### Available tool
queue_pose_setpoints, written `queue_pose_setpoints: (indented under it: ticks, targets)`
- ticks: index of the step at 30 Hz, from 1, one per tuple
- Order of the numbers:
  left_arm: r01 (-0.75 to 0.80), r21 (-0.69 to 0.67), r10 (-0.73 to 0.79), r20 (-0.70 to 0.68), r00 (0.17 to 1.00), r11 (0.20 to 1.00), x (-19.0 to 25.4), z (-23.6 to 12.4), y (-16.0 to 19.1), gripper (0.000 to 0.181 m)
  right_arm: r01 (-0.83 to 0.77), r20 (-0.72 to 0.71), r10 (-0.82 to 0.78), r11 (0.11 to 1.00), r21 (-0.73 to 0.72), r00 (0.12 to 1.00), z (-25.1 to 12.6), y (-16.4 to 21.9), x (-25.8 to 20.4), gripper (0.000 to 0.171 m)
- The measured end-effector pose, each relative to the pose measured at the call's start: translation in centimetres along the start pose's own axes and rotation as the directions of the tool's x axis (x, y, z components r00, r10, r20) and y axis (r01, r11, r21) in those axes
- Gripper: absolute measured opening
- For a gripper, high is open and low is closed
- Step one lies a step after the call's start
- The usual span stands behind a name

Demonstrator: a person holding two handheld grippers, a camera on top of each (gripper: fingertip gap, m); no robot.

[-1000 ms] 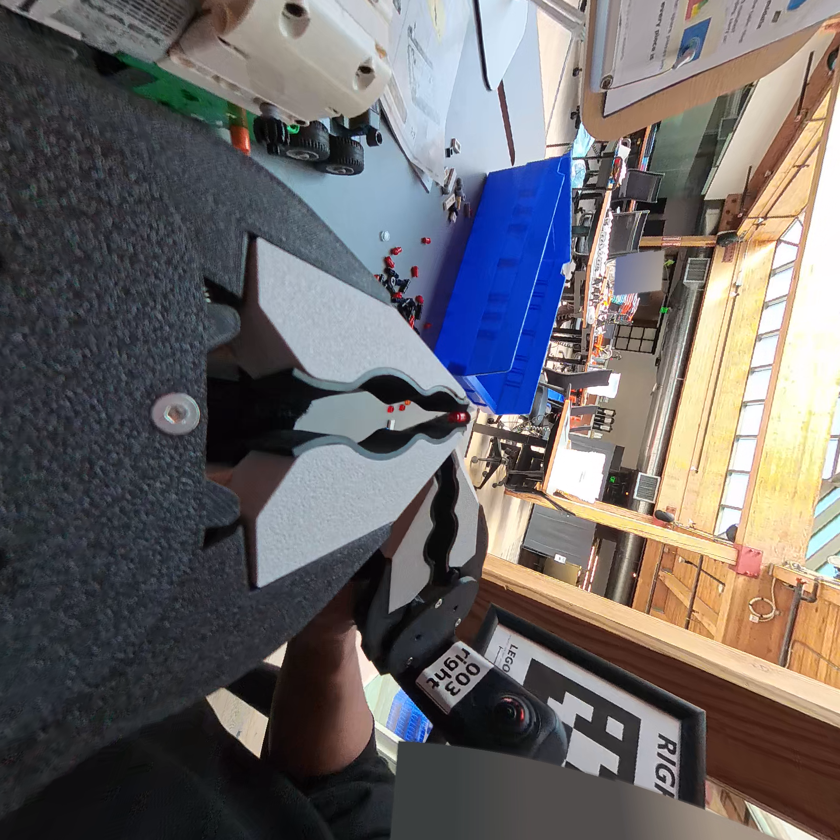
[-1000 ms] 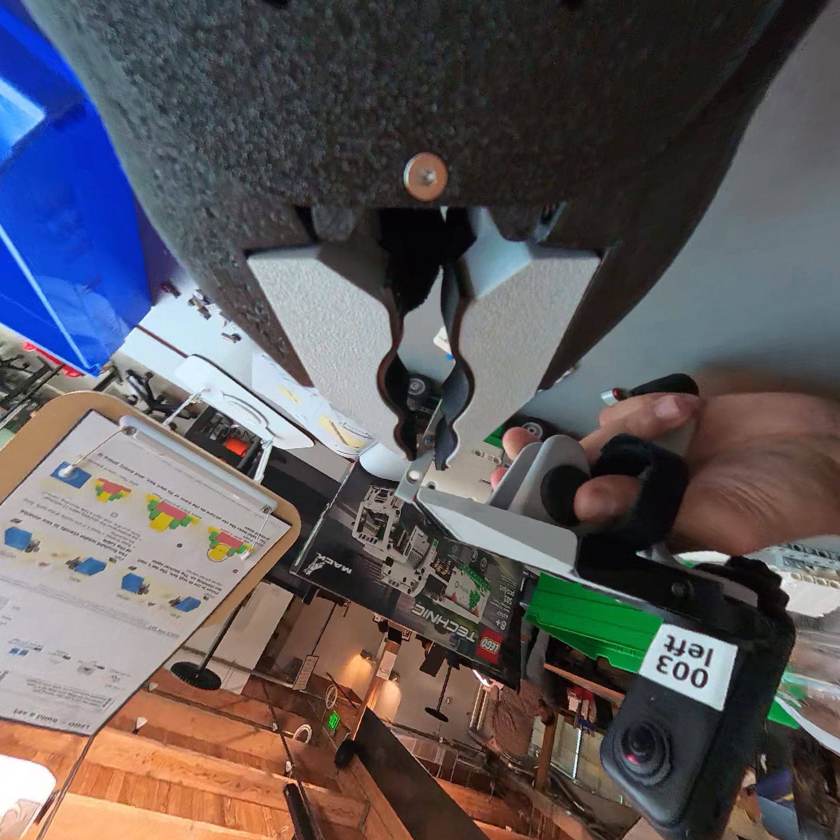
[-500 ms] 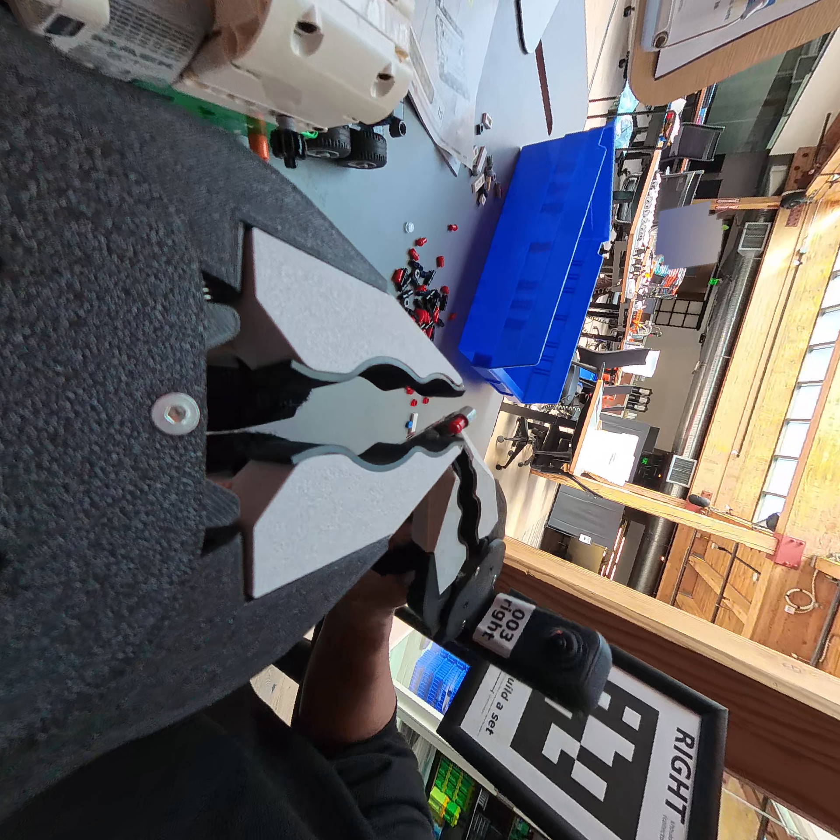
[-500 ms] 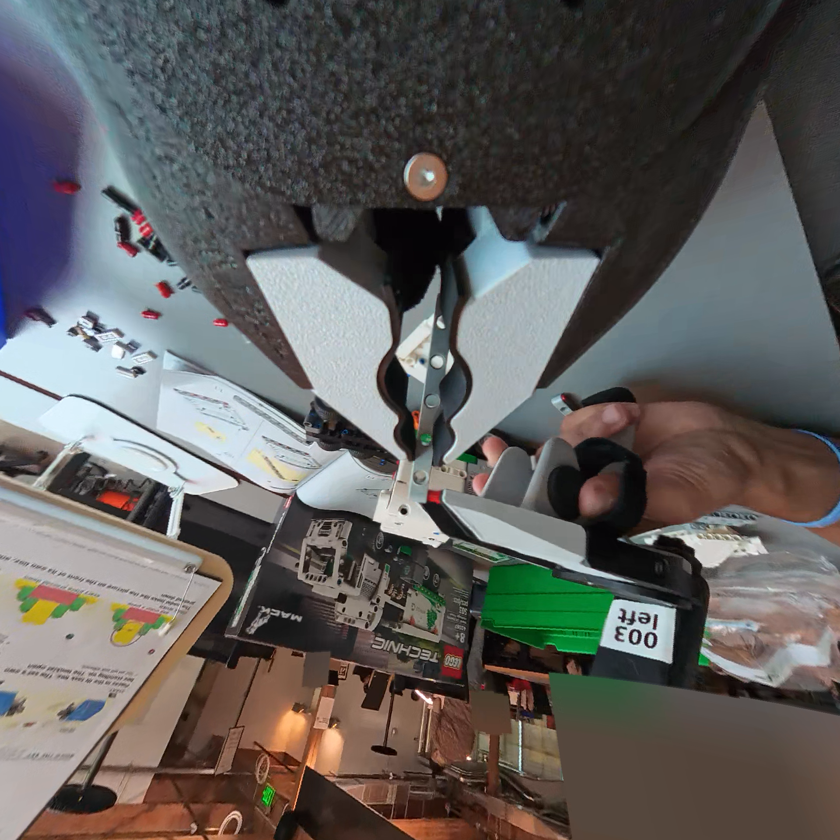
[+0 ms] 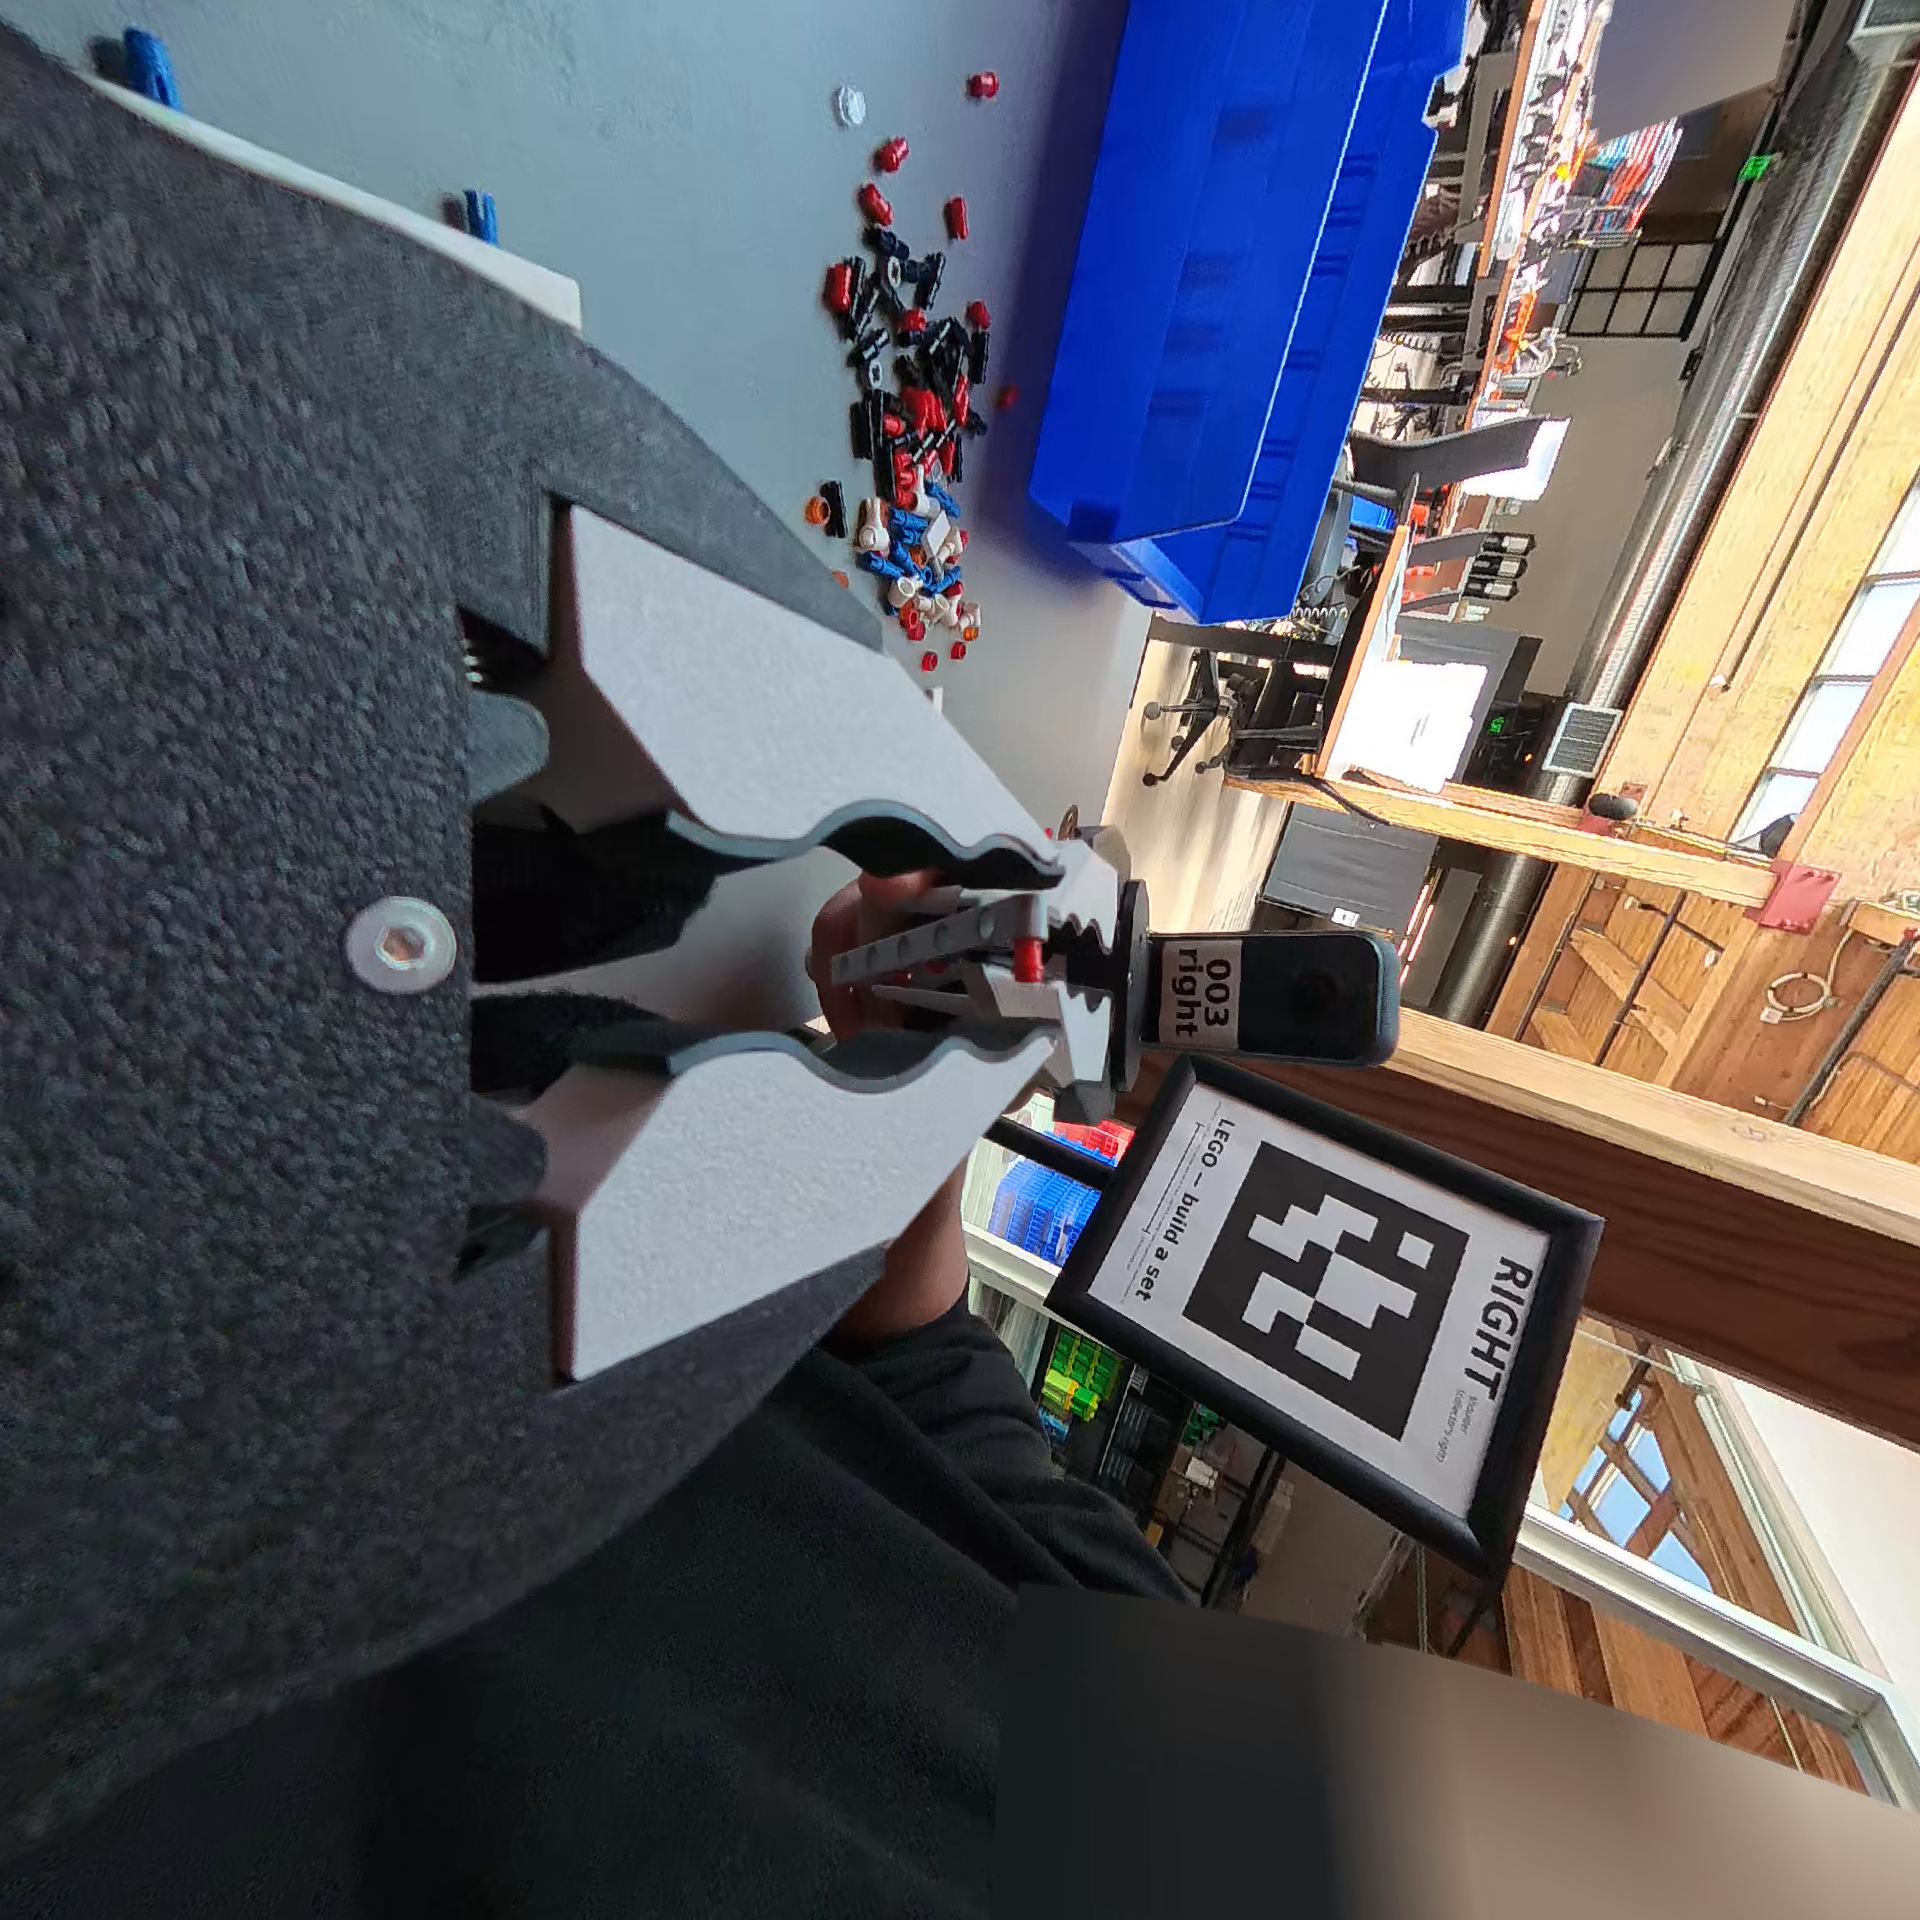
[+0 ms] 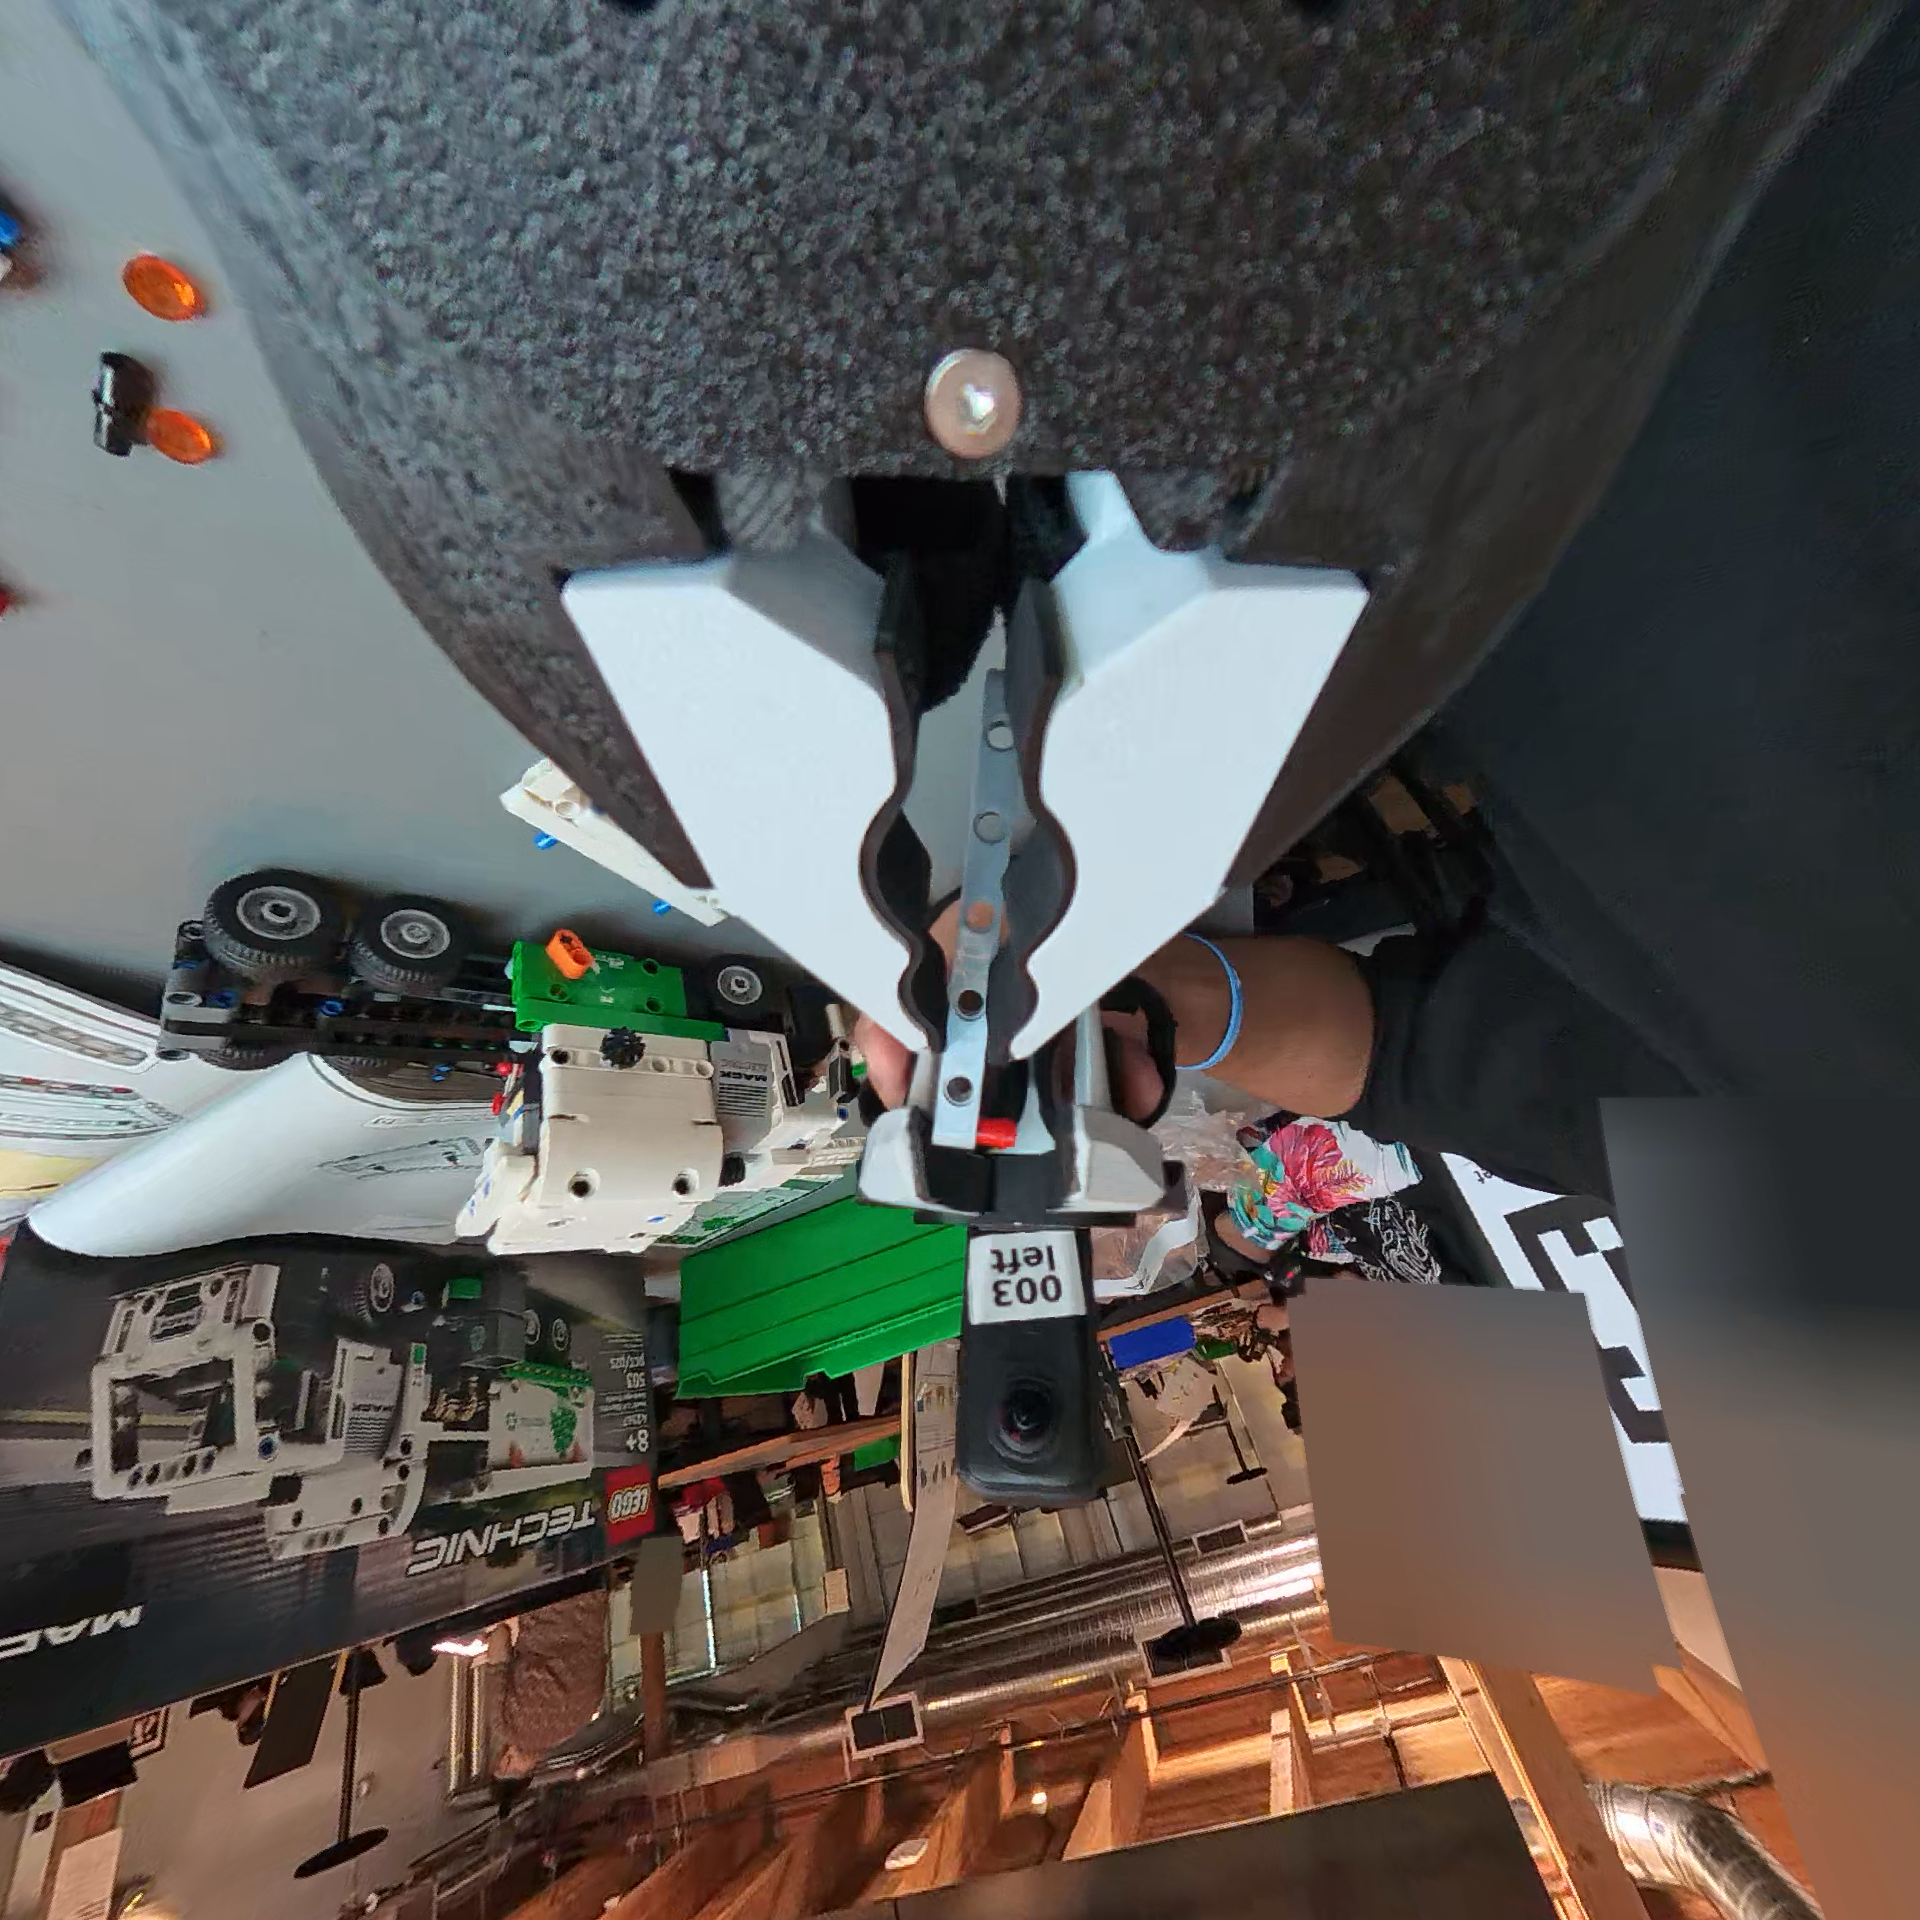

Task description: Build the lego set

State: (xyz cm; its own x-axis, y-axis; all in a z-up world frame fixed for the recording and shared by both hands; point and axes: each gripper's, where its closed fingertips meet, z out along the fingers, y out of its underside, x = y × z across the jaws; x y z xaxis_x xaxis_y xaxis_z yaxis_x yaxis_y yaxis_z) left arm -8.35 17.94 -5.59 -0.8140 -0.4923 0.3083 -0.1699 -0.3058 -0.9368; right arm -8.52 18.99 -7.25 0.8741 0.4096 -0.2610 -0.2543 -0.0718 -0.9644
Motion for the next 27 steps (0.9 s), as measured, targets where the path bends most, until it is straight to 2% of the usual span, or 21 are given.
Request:
queue_pose_setpoints:
  ticks: [10, 17, 19, 20, 21, 23, 25, 27]
  targets:
    - [0.020, -0.007, -0.020, -0.007, 1.000, 1.000, -0.1, -0.1, 0.2, 0.007, 0.003, 0.026, -0.003, 1.000, -0.021, 1.000, 0.3, 0.4, -0.5, 0.006]
    - [0.021, -0.021, -0.021, -0.013, 1.000, 1.000, -0.1, -0.2, 0.1, 0.007, -0.016, 0.029, 0.017, 0.999, -0.037, 0.999, 0.4, 0.2, -0.6, 0.006]
    - [-0.003, -0.049, 0.002, -0.012, 1.000, 0.999, -0.4, -0.3, 0.1, 0.008, -0.022, 0.038, 0.026, 0.996, -0.089, 0.999, 0.3, 0.1, -0.3, 0.006]
    - [-0.043, -0.069, 0.044, 0.009, 0.999, 0.997, -0.8, -0.6, -0.2, 0.016, -0.030, 0.054, 0.038, 0.990, -0.140, 0.998, 0.3, 0.1, -0.1, 0.006]
    - [-0.099, -0.093, 0.104, 0.052, 0.993, 0.991, -1.4, -1.0, -0.9, 0.024, -0.041, 0.082, 0.061, 0.973, -0.228, 0.995, 0.4, 0.6, 0.0, 0.006]
    - [-0.184, -0.236, 0.210, 0.092, 0.973, 0.954, -2.1, -2.3, -1.2, 0.021, 0.037, 0.103, 0.004, 0.919, -0.392, 0.995, 0.6, 1.5, 1.0, 0.006]
    - [-0.175, -0.476, 0.214, 0.029, 0.976, 0.862, -1.1, -4.2, 1.5, 0.026, 0.132, 0.169, -0.057, 0.869, -0.476, 0.984, 1.3, 1.8, 1.1, 0.006]
    - [-0.166, -0.607, 0.255, 0.064, 0.965, 0.777, -0.9, -5.9, 4.0, 0.027, 0.224, 0.260, -0.090, 0.804, -0.551, 0.961, 2.3, 2.7, 0.3, 0.006]
